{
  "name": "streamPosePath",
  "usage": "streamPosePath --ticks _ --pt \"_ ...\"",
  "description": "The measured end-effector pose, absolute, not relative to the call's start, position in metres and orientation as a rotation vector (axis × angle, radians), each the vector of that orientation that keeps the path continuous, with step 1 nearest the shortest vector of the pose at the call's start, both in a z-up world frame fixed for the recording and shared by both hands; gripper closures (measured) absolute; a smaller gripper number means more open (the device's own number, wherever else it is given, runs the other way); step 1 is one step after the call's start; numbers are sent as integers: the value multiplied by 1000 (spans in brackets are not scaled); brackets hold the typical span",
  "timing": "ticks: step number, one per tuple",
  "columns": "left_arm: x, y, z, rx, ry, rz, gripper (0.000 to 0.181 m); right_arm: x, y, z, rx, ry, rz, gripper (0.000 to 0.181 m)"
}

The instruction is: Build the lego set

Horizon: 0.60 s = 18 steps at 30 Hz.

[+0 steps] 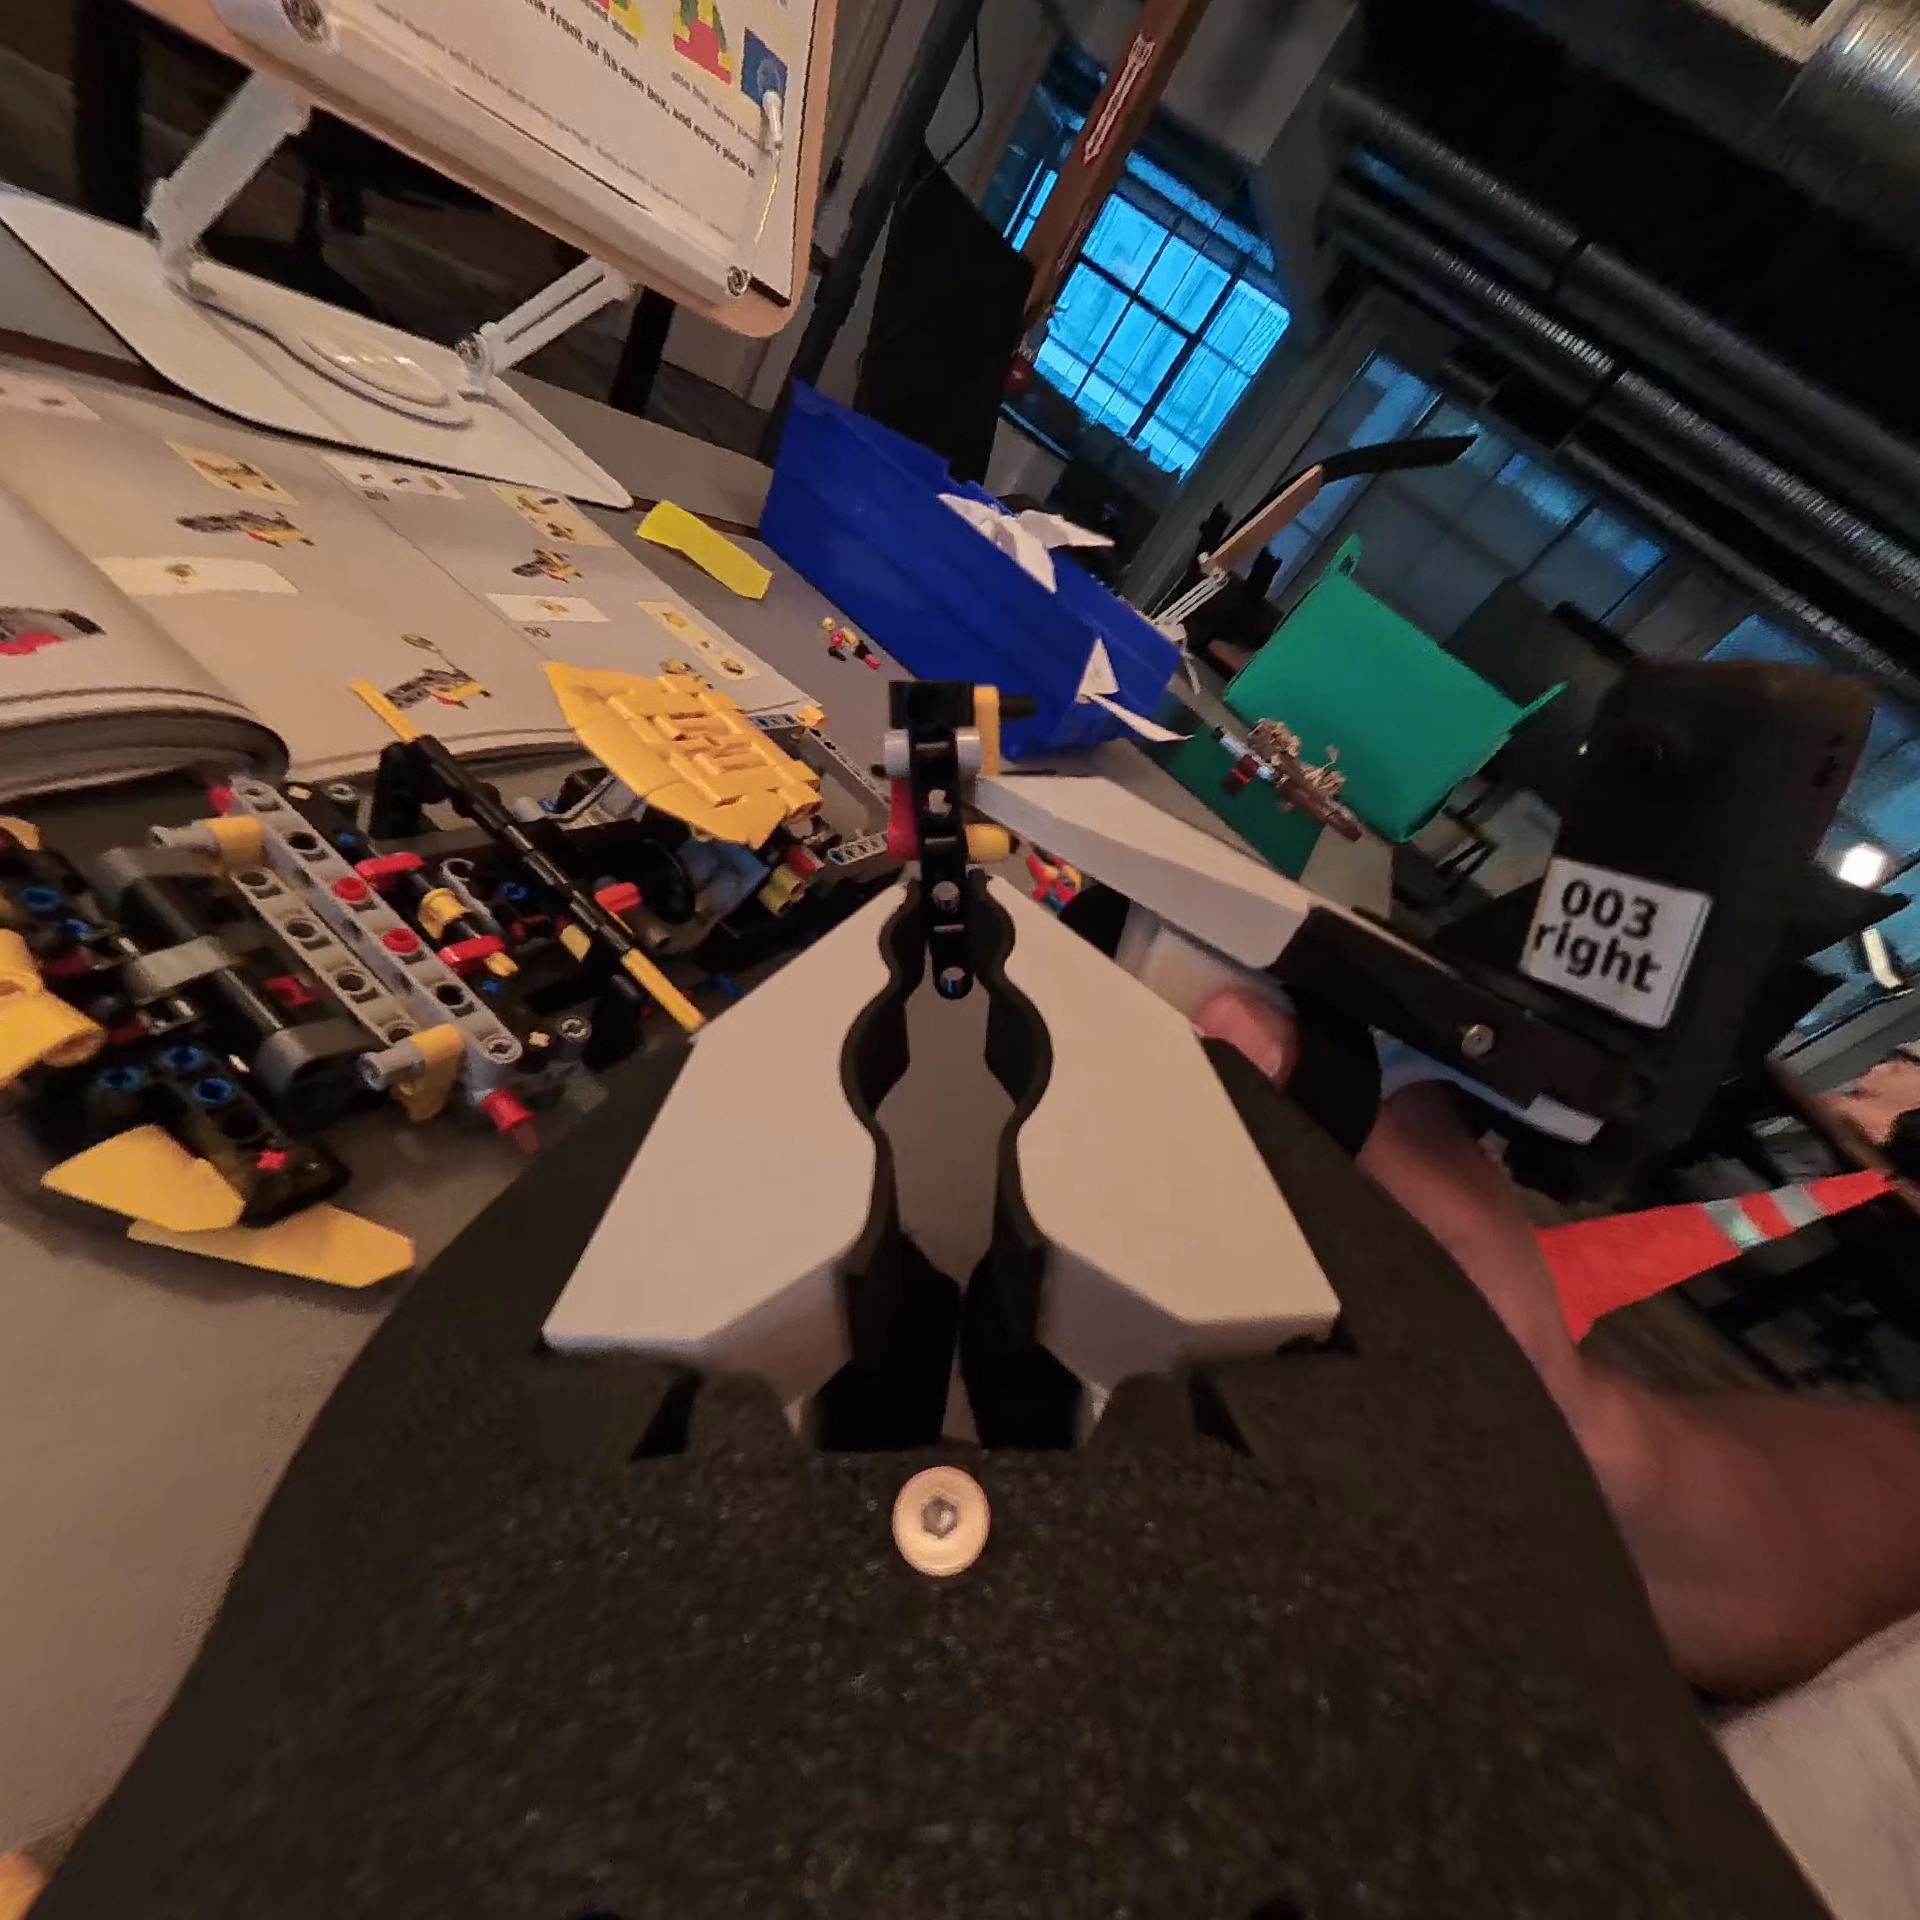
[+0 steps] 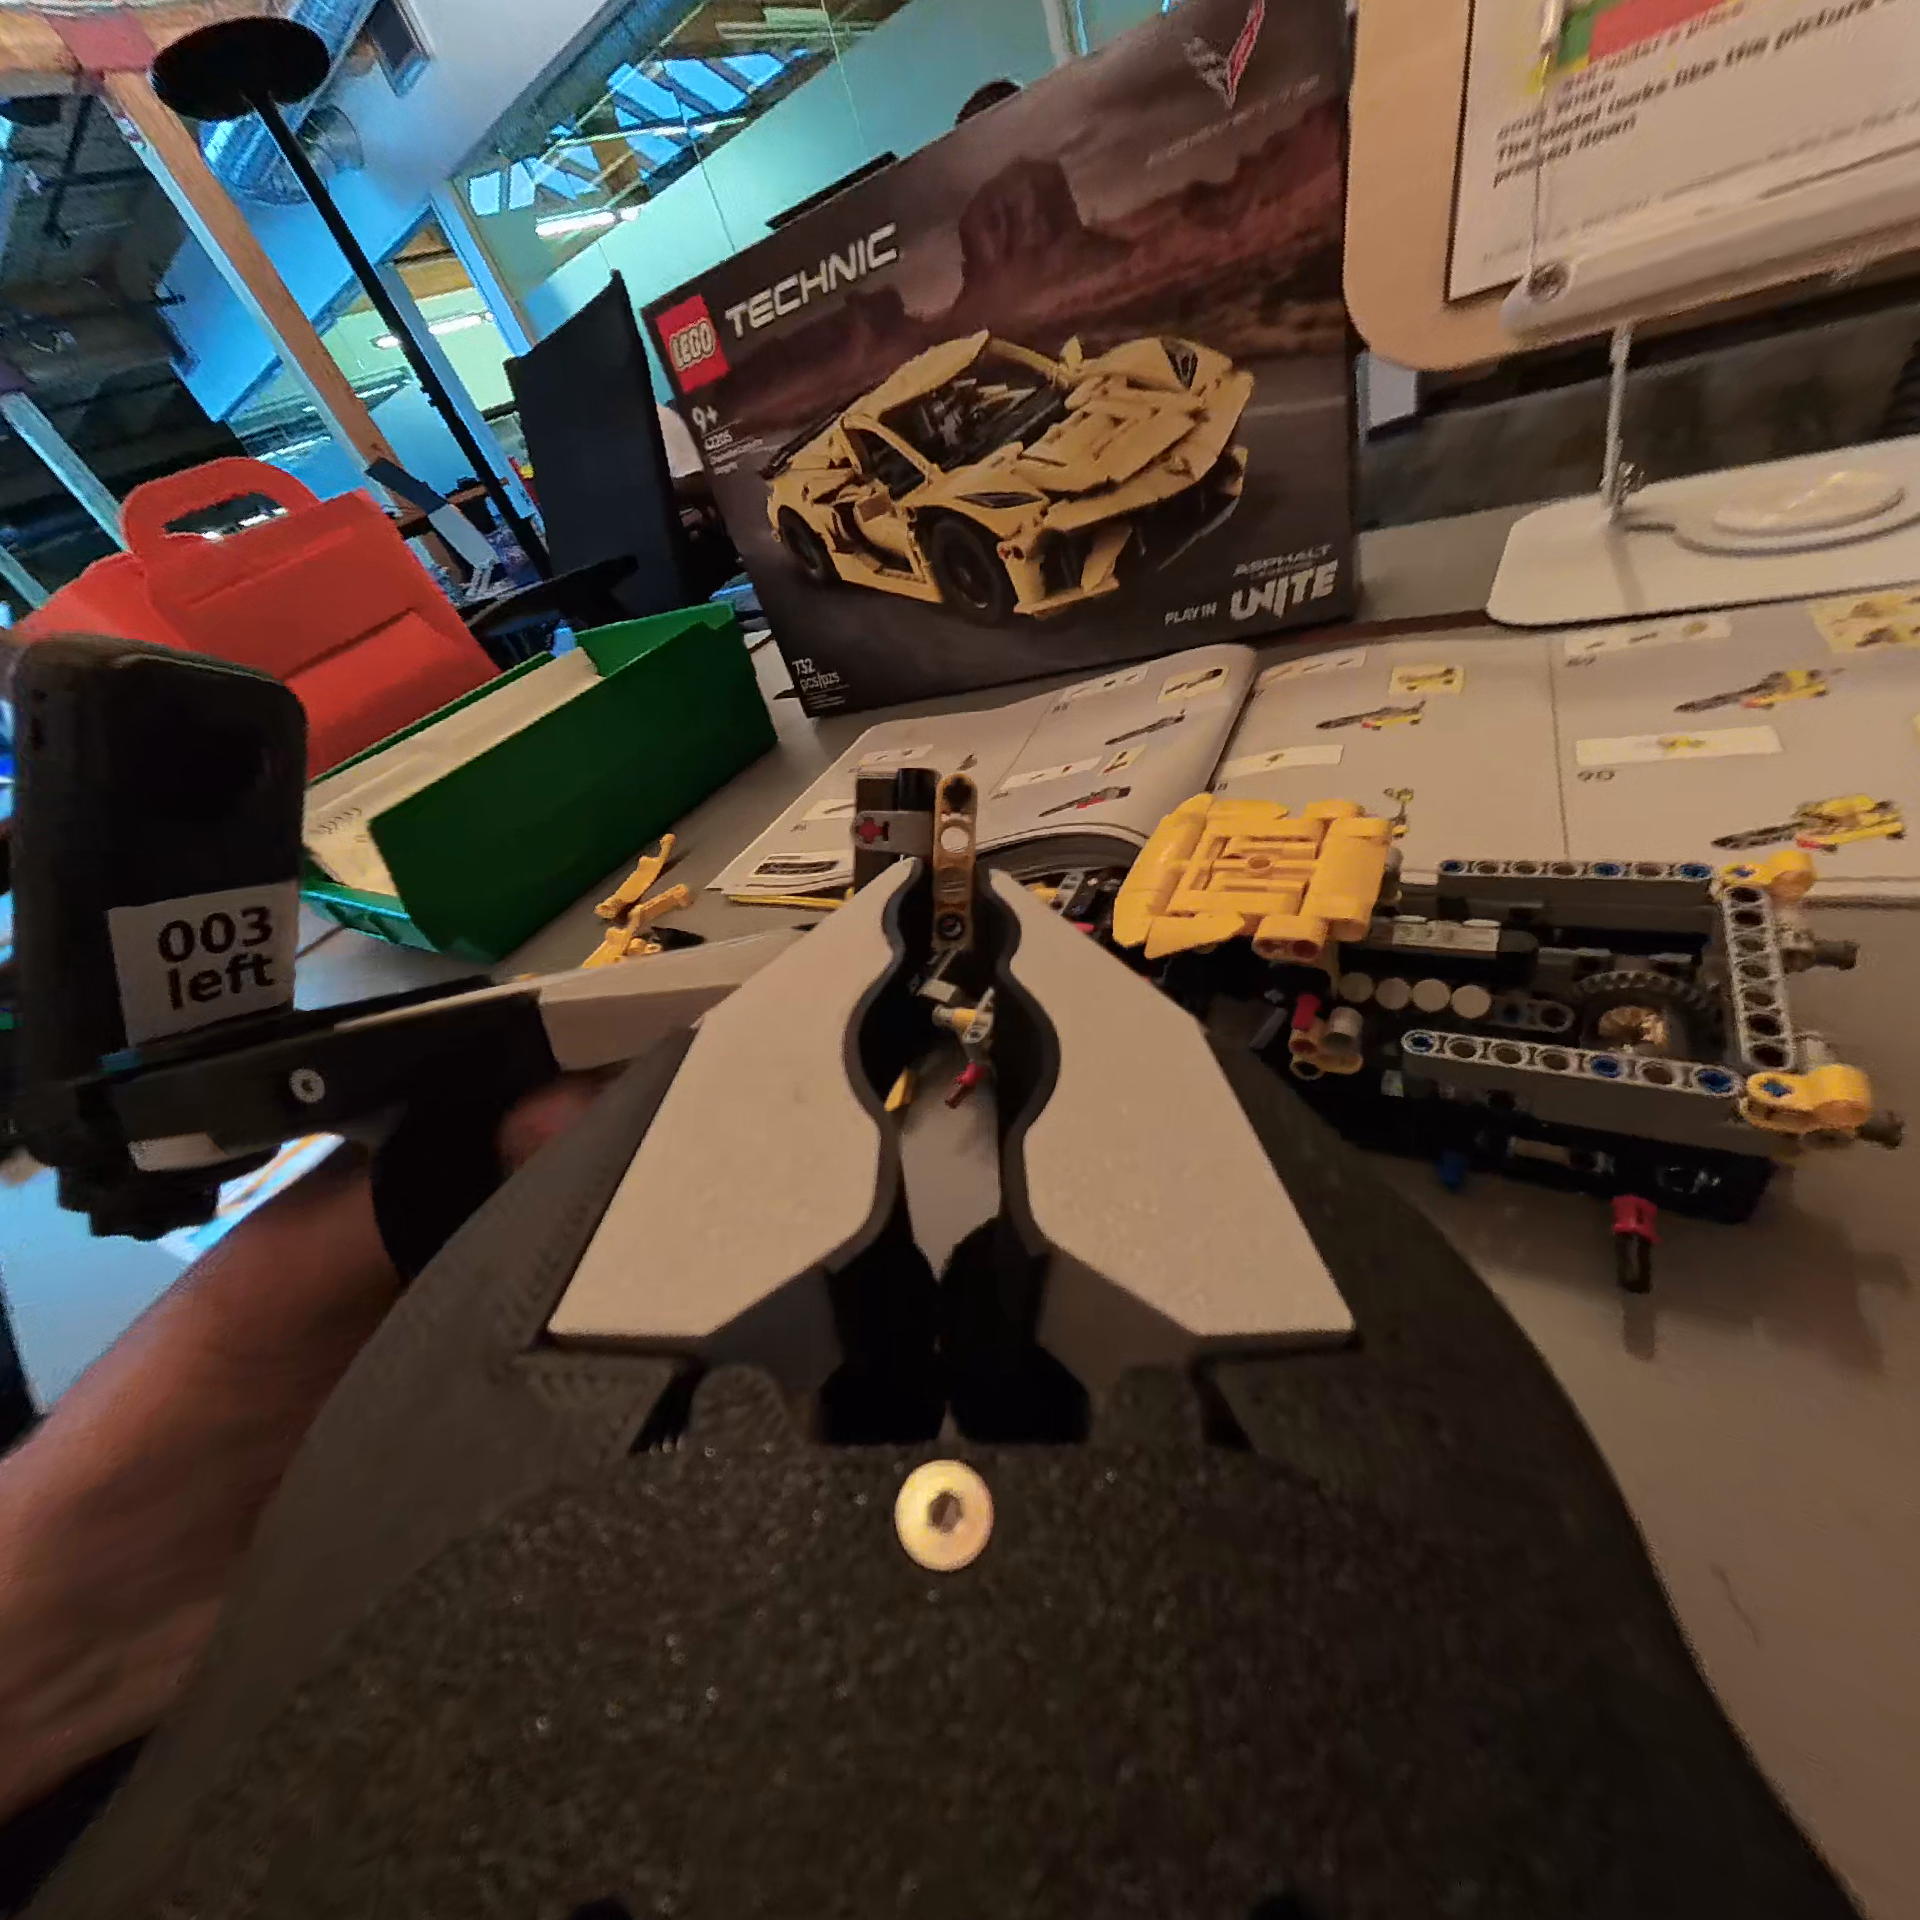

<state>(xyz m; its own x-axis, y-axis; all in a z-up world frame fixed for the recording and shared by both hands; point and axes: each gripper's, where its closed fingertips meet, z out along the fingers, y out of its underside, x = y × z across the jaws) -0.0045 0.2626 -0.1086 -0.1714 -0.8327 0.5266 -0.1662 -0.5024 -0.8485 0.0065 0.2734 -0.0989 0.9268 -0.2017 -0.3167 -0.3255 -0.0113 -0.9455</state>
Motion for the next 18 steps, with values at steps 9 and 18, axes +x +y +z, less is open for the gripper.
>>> streamPosePath --ticks 9,18 --pt "-6 261 -102 -1612 1040 -1908 174 5 274 -90 -1595 260 -202 174" --pt "-3 266 -108 -1690 976 -2051 174 6 280 -96 -1665 254 -203 174"
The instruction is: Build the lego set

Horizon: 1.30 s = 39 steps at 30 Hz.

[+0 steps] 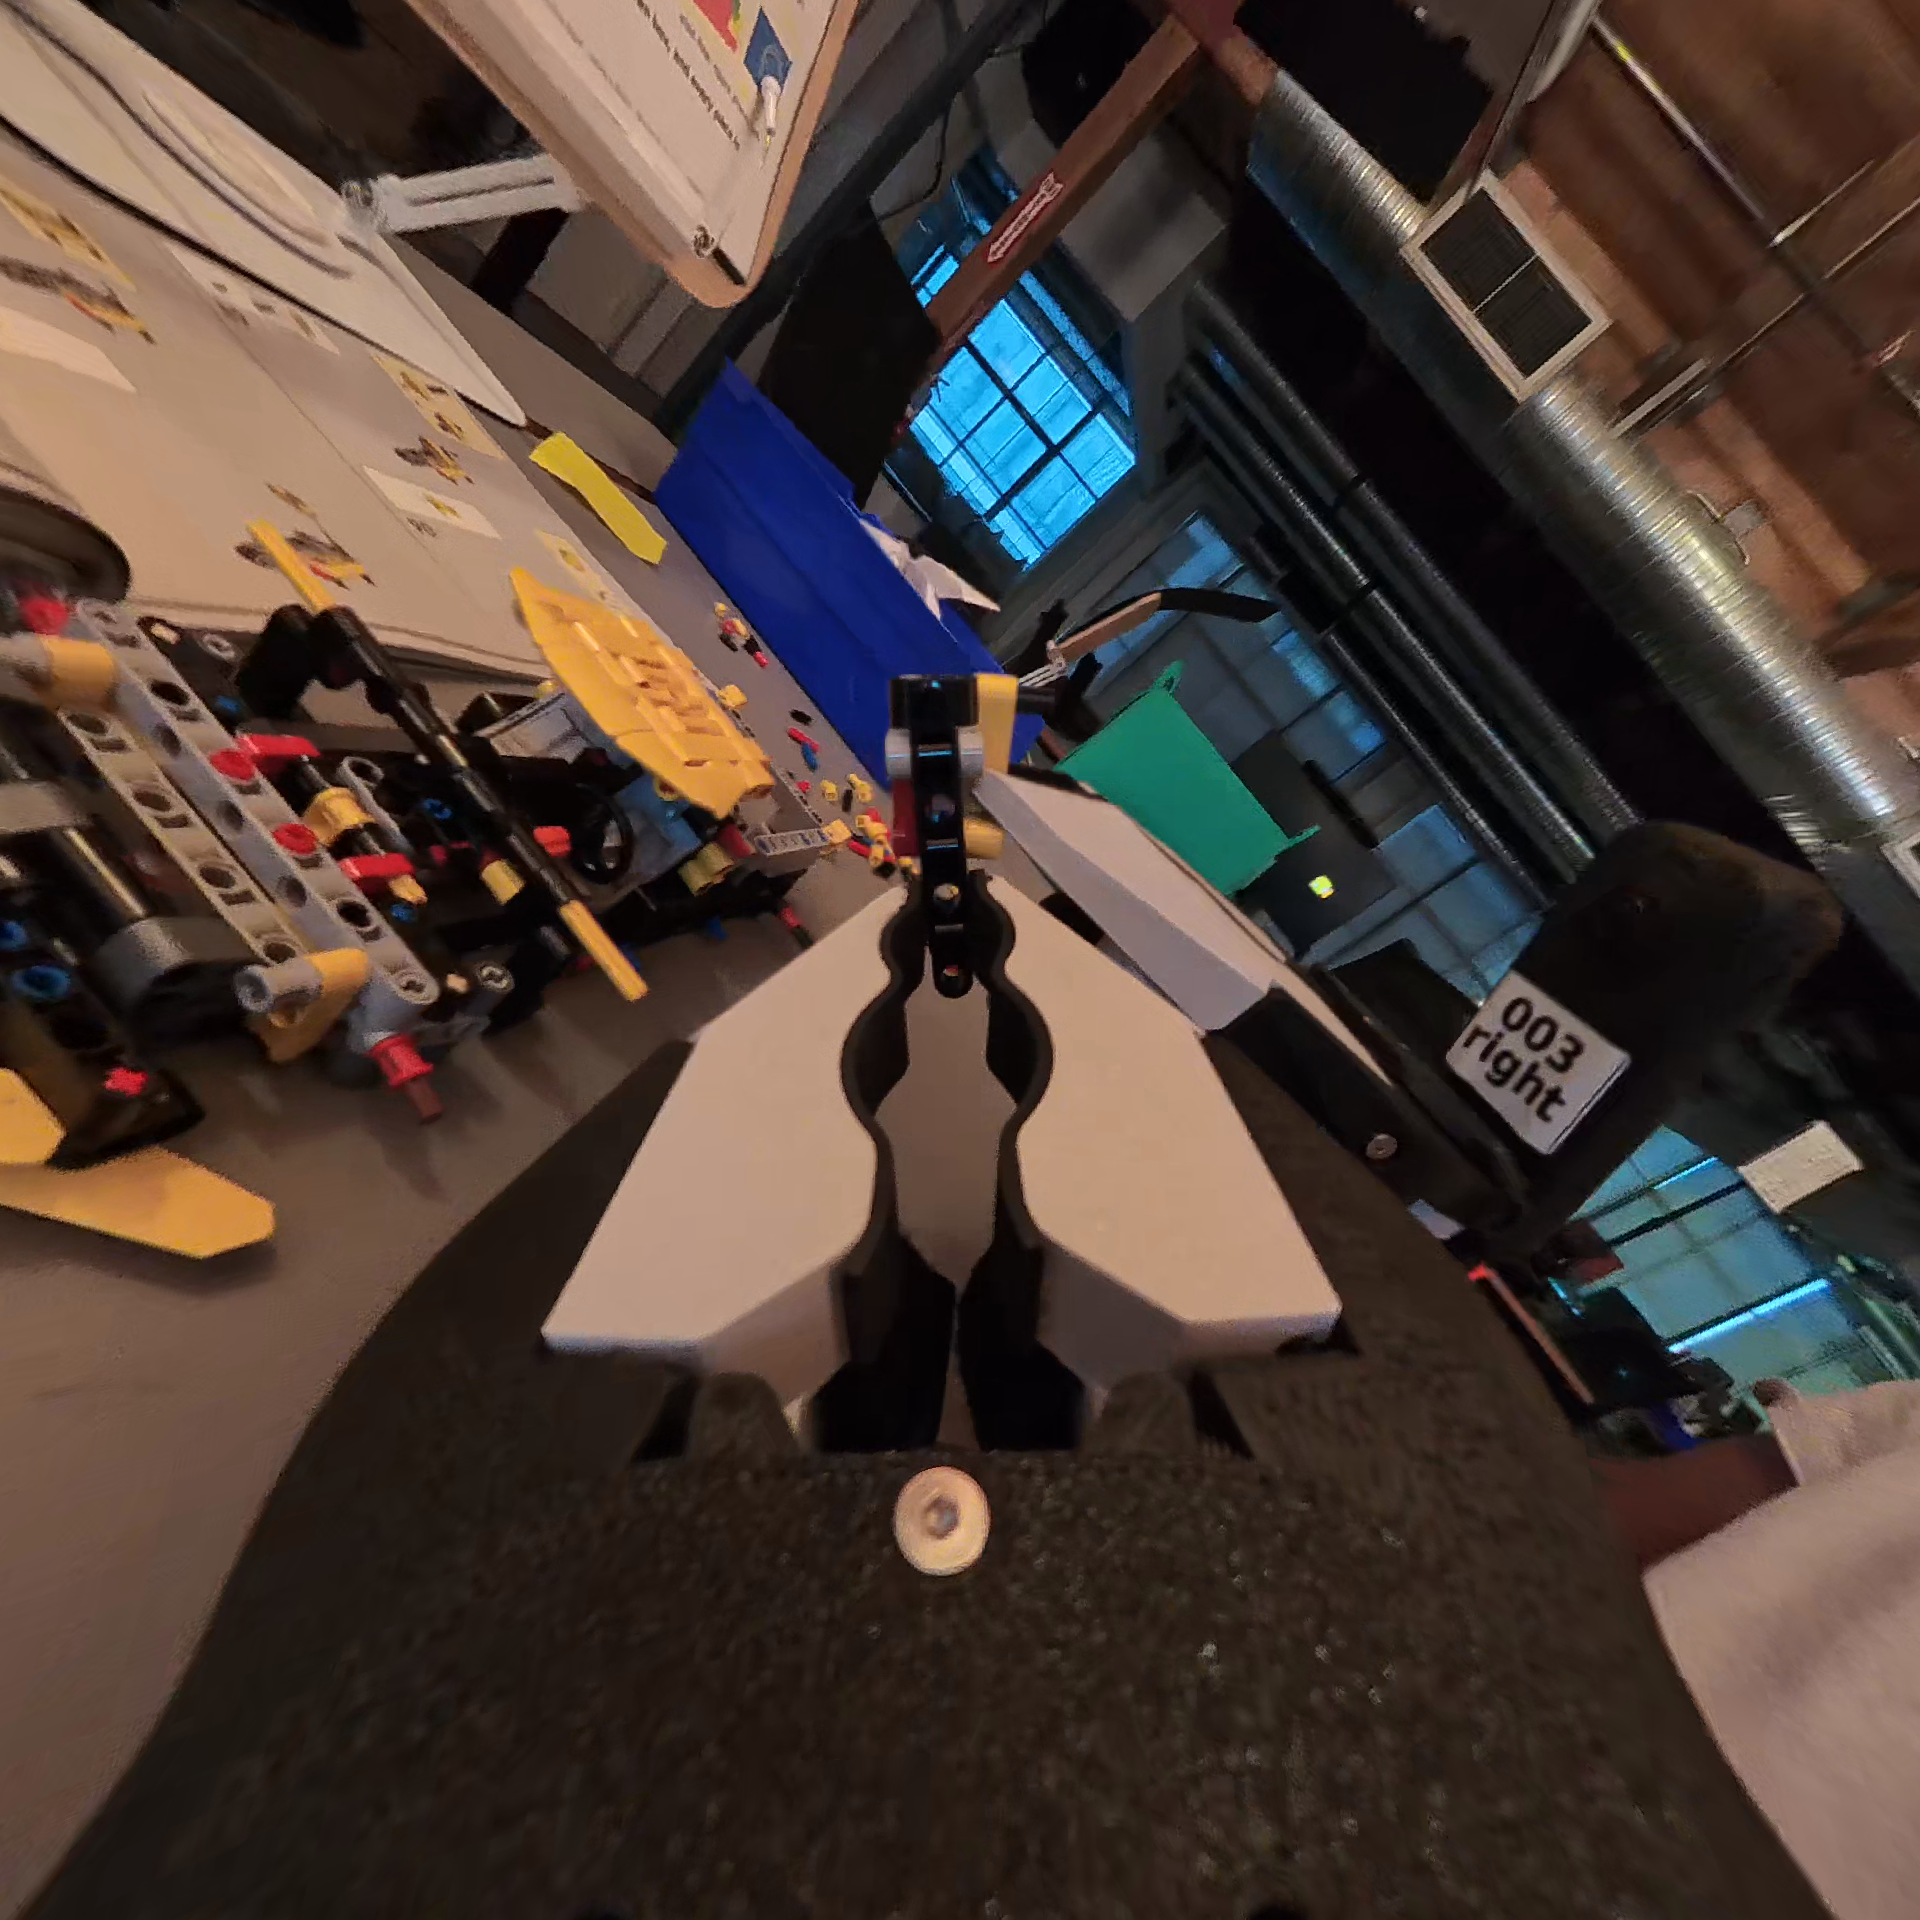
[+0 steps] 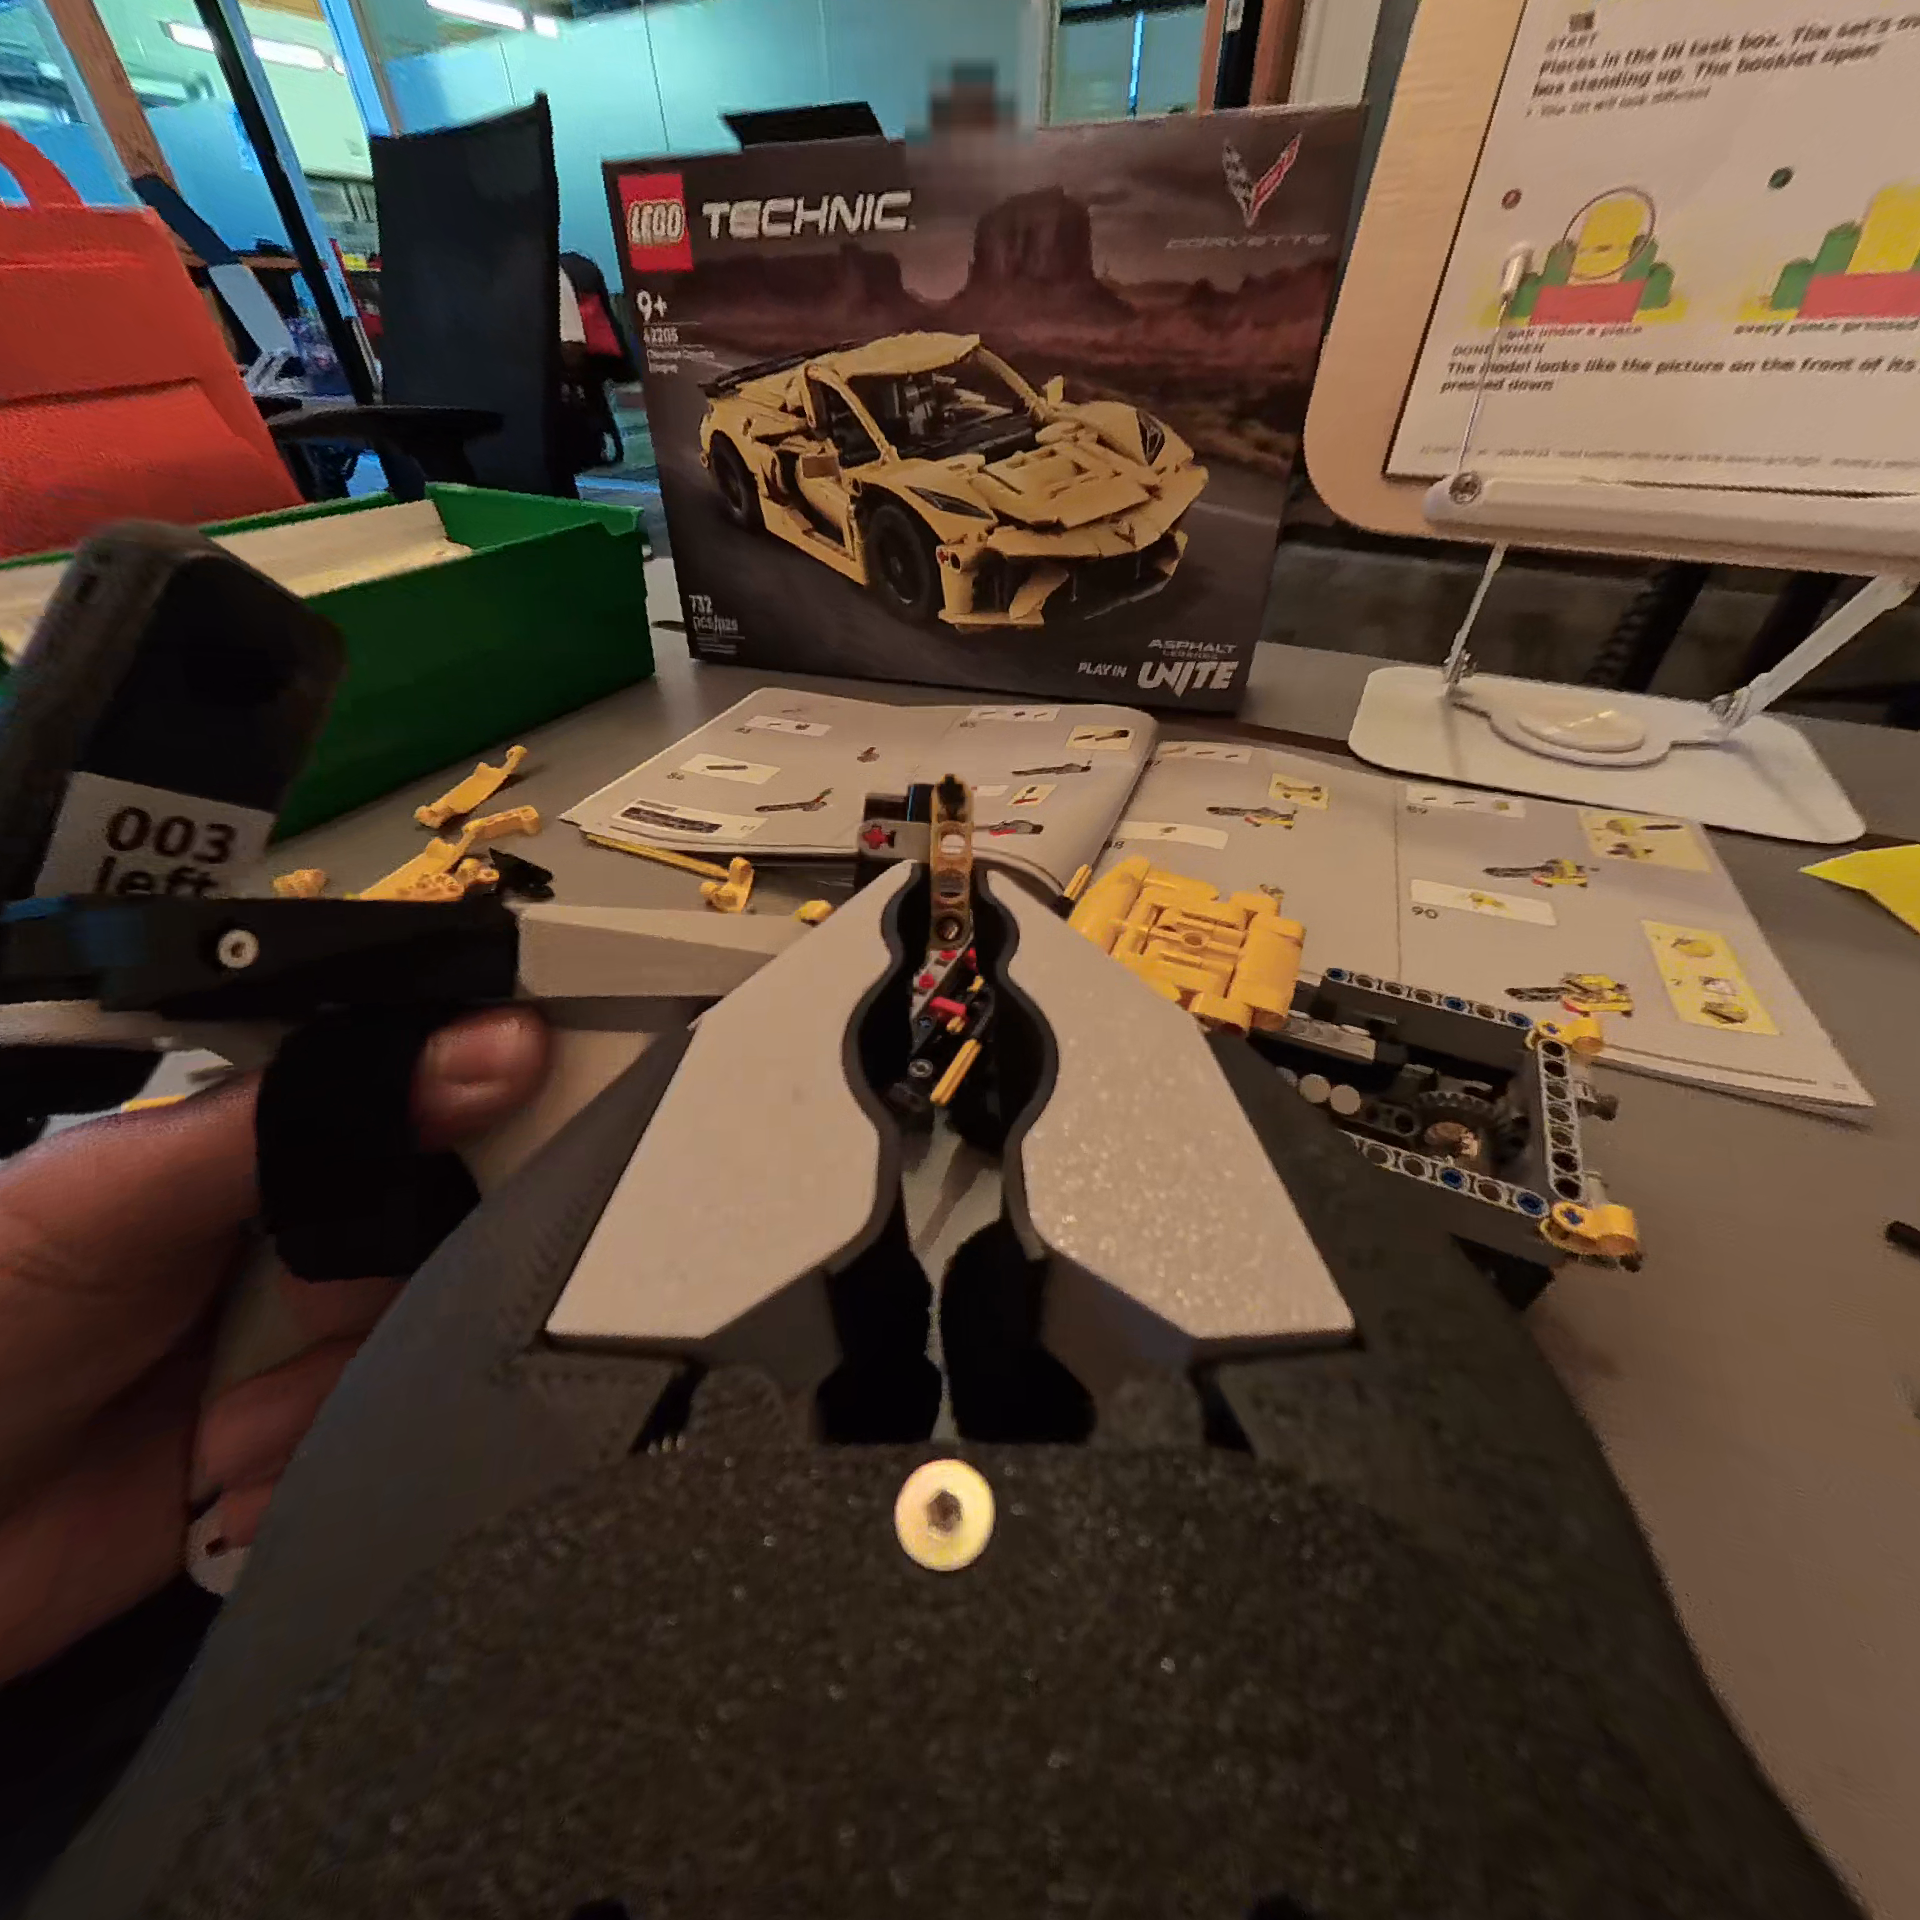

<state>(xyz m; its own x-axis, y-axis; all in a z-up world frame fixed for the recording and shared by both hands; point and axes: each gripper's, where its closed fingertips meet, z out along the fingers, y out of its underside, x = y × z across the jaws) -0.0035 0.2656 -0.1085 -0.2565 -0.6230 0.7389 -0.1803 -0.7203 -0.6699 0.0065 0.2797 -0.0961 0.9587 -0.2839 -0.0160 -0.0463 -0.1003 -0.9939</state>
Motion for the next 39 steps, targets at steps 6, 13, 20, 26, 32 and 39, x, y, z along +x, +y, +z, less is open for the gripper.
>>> streamPosePath --ticks 6,13,20,26,32,39 --pt "-5 271 -107 -1700 905 -2164 174 5 286 -96 -1715 272 -9 173" --pt "-4 272 -107 -1701 899 -2171 174 5 286 -96 -1731 258 25 172" --pt "-8 273 -99 -1659 845 -2291 174 3 284 -89 -1692 265 157 158" --pt "-15 259 -82 -1528 890 -2446 174 -9 255 -53 -1618 118 813 131" --pt "-18 231 -72 -1421 1050 -2506 174 -21 240 -68 -1750 -64 1006 135" --pt "-18 222 -73 -1404 1126 -2465 174 -27 240 -74 -1728 -85 1029 160"
